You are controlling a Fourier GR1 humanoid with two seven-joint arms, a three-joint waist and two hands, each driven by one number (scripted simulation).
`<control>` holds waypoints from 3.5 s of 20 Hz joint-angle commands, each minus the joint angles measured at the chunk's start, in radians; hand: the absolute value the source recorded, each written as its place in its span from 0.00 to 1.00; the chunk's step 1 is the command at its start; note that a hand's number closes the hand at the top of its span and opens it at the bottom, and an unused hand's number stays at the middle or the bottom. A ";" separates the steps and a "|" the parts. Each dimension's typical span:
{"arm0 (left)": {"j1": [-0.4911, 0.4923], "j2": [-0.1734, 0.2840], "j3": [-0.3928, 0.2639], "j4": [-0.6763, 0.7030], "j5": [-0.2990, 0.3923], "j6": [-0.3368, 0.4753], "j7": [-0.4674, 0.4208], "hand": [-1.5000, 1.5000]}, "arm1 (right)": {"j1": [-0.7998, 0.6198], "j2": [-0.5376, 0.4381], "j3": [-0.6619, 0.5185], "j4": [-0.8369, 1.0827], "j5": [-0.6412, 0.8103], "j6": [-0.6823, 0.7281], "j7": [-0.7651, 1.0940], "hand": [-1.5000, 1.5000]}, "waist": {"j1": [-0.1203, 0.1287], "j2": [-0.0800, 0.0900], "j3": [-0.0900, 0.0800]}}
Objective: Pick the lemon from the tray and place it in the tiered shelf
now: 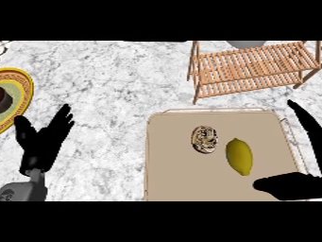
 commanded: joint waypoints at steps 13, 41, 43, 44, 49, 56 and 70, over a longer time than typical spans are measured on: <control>0.022 -0.022 0.001 0.036 -0.017 0.014 0.036 0.50 | -0.112 0.204 0.161 0.162 0.250 0.077 0.276 0.00 | -0.025 0.003 -0.007; 0.057 -0.039 0.020 -0.039 -0.023 -0.013 0.085 0.50 | -0.055 0.470 0.045 0.546 0.580 0.007 -0.071 0.00 | -0.022 0.003 -0.005; -0.031 0.006 0.085 0.068 -0.007 -0.040 0.066 0.50 | 0.027 0.419 0.019 0.489 0.547 0.027 -0.148 0.00 | -0.031 0.004 -0.005; 0.087 -0.045 0.022 0.014 -0.041 -0.033 0.010 0.50 | -0.045 0.482 0.026 0.584 0.560 0.007 -0.134 0.00 | -0.021 0.004 -0.005; 0.038 -0.059 0.024 0.005 -0.048 0.009 0.067 0.50 | -0.019 0.435 0.090 0.604 0.480 0.162 -0.241 1.00 | -0.024 0.004 -0.005; 0.020 -0.010 0.092 0.078 -0.016 -0.072 -0.002 0.50 | -0.022 0.498 0.105 0.553 0.544 0.089 -0.289 1.00 | -0.028 0.003 -0.006; 0.039 -0.067 0.040 -0.010 -0.051 -0.004 0.076 0.50 | -0.074 0.383 0.155 0.126 0.289 0.316 -0.652 1.00 | -0.038 -0.001 -0.005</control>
